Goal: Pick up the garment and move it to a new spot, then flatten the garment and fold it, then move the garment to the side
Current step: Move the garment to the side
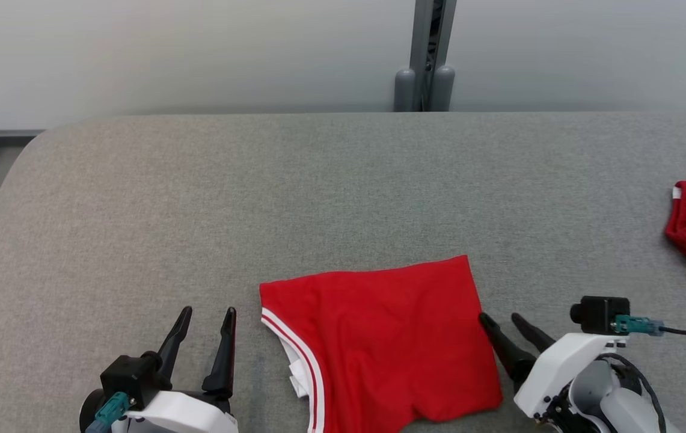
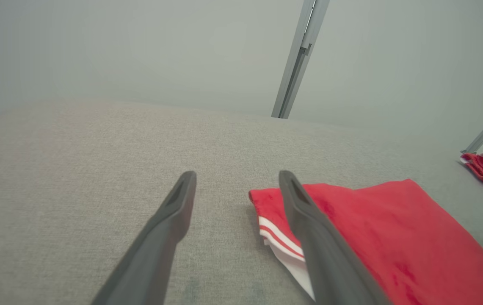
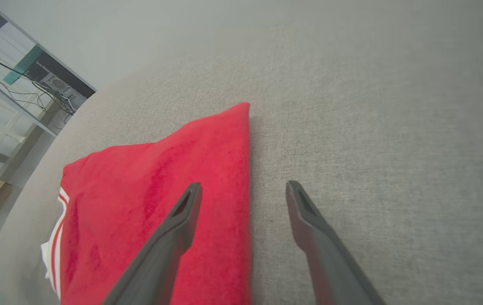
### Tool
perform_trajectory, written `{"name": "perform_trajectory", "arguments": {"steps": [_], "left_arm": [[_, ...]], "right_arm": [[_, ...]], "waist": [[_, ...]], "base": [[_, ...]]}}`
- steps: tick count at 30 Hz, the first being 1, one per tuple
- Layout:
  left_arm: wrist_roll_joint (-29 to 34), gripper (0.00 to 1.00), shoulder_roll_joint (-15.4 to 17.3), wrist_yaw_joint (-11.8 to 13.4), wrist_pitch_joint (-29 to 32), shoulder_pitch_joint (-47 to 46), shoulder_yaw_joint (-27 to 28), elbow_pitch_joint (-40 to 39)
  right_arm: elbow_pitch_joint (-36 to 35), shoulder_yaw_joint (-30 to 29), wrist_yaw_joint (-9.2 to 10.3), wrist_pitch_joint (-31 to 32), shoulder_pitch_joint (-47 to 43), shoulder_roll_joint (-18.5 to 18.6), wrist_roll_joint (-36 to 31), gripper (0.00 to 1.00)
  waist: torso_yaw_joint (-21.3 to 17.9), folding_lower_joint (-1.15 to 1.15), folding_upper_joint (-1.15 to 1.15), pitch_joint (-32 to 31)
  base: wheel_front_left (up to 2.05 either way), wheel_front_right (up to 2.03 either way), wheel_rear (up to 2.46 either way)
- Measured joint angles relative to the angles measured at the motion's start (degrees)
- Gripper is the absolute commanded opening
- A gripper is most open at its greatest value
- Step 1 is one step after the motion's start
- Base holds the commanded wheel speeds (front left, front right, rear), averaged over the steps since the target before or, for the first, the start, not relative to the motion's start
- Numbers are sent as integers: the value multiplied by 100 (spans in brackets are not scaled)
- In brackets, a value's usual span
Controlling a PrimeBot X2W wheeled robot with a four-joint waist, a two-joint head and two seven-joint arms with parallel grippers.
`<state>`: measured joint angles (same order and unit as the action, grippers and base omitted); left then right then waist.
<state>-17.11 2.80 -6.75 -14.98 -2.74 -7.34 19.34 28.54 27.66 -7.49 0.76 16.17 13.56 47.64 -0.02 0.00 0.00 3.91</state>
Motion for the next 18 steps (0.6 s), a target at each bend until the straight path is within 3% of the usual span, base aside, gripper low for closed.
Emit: {"name": "perform_trajectory", "arguments": {"steps": [8,18], "left_arm": [[33,100,1,-23,0,-146,-47,40],[57,100,2,-32,0,-276,-44,29]], "right_arm": [[187,570,0,438,325,209,1061,100],[347,1149,-1,576,742,458,1712,100]], "waist": [[221,0,0,234],[361,0,0,490]], "base": [[0,0,0],[0,0,0]]}}
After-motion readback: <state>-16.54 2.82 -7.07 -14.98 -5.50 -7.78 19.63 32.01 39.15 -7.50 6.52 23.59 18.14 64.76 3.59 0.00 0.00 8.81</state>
